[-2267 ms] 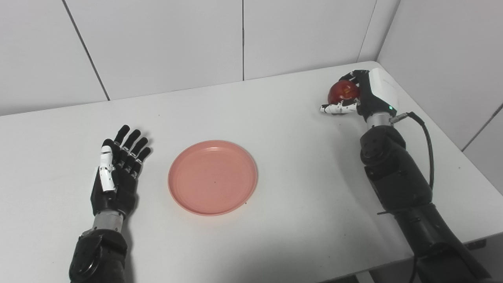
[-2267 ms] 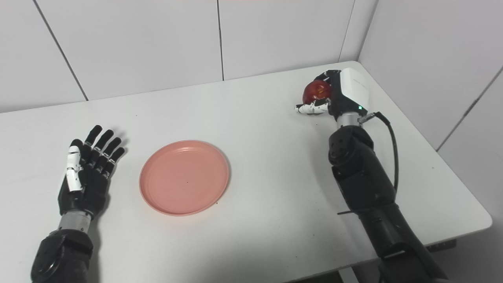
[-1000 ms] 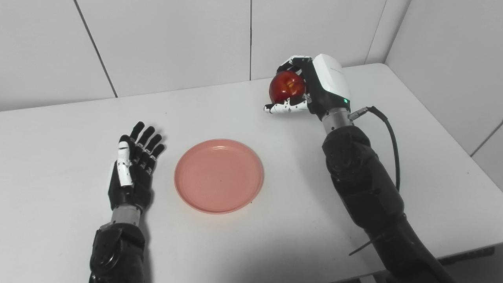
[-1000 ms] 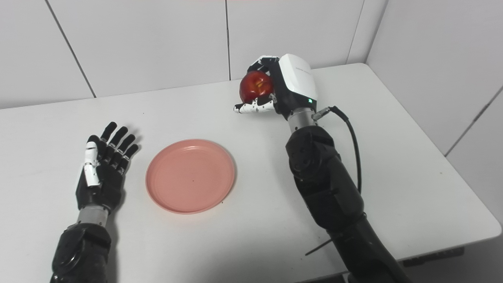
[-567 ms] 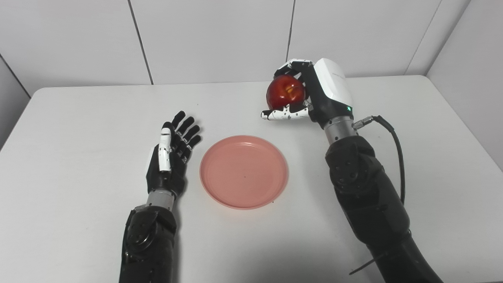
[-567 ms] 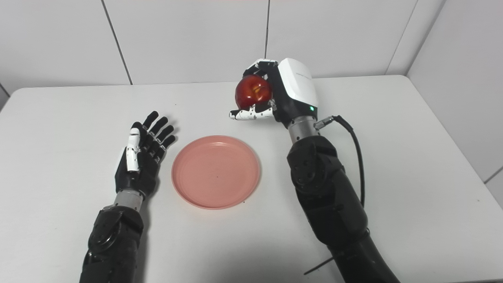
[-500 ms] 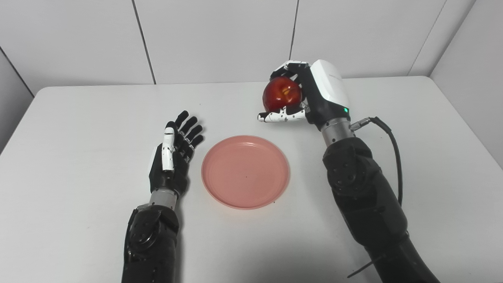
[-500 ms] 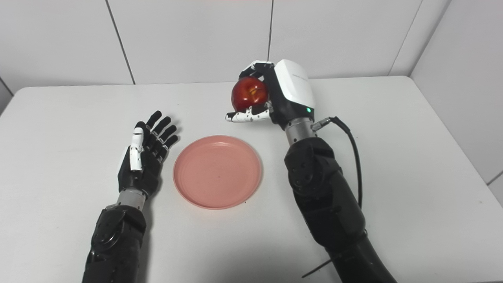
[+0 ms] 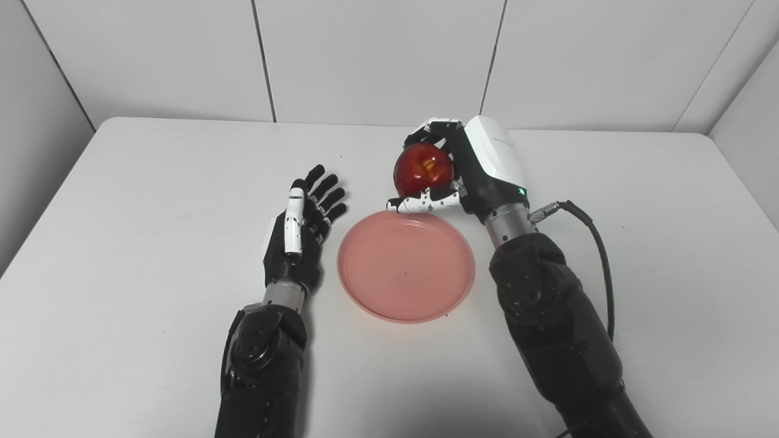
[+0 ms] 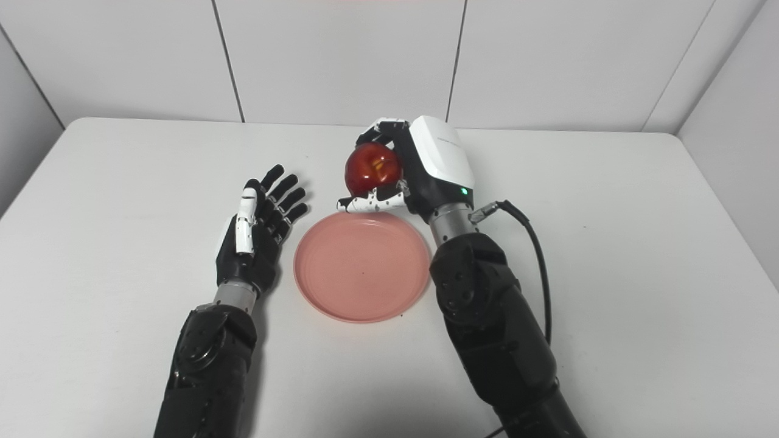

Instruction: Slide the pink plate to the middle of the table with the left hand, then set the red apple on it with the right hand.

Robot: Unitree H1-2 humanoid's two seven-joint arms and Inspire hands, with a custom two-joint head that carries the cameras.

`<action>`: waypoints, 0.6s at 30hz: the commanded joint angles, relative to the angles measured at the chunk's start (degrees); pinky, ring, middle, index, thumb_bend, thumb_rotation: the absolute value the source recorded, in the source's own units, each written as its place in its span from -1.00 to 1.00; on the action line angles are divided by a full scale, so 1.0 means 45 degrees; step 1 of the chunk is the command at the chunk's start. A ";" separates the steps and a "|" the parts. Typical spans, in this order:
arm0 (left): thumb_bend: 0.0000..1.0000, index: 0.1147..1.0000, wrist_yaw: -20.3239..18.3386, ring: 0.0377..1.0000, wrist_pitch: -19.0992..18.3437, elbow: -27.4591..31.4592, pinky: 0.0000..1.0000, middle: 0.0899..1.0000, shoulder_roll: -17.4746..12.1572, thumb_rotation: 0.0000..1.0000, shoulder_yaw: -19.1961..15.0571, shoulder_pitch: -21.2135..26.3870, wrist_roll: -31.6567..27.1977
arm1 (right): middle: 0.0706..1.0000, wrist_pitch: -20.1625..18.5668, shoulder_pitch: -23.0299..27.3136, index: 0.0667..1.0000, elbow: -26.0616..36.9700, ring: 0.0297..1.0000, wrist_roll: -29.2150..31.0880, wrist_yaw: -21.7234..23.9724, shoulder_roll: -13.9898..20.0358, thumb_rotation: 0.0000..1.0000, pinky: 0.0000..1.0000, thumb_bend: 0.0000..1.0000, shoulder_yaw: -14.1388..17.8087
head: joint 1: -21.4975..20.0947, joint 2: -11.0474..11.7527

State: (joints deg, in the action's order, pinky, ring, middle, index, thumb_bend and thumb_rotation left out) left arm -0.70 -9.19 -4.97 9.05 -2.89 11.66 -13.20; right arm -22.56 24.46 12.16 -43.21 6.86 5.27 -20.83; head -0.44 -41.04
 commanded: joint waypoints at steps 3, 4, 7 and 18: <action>-0.29 0.69 0.0250 0.70 -0.0359 -0.0133 0.70 0.72 0.0146 1.00 -0.0092 0.0072 -0.0039 | -0.22 0.0490 0.0224 -0.10 0.0053 -0.38 0.0062 -0.0090 -0.0314 -0.74 -0.52 0.04 -0.0116 | 0.0085 -0.0024; -0.29 0.69 0.0243 0.70 -0.0355 -0.0128 0.70 0.72 0.0139 1.00 -0.0107 0.0087 -0.0058 | -0.23 0.0539 0.0189 -0.10 0.0008 -0.39 0.0069 -0.0097 -0.0327 -0.74 -0.53 0.04 -0.0154 | 0.0106 -0.0032; -0.30 0.69 0.0233 0.70 -0.0281 -0.0151 0.70 0.71 0.0087 1.00 -0.0161 0.0143 -0.0054 | -0.24 0.0807 0.0085 -0.10 -0.0194 -0.40 0.0145 -0.0257 -0.0340 -0.74 -0.52 0.04 -0.0218 | 0.0108 -0.0054; -0.27 0.68 0.0330 0.72 -0.0379 -0.0074 0.71 0.72 0.0088 1.00 -0.0554 0.0320 -0.0162 | -0.24 0.1161 -0.0221 -0.10 -0.0760 -0.41 0.0207 -0.0406 -0.0239 -0.74 -0.53 0.04 -0.0519 | 0.0234 -0.0204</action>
State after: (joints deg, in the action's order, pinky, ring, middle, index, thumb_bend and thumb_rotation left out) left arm -0.29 -9.54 -4.99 9.08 -5.09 12.35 -13.47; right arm -20.70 21.89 8.02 -42.18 6.66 4.40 -23.31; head 0.62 -41.92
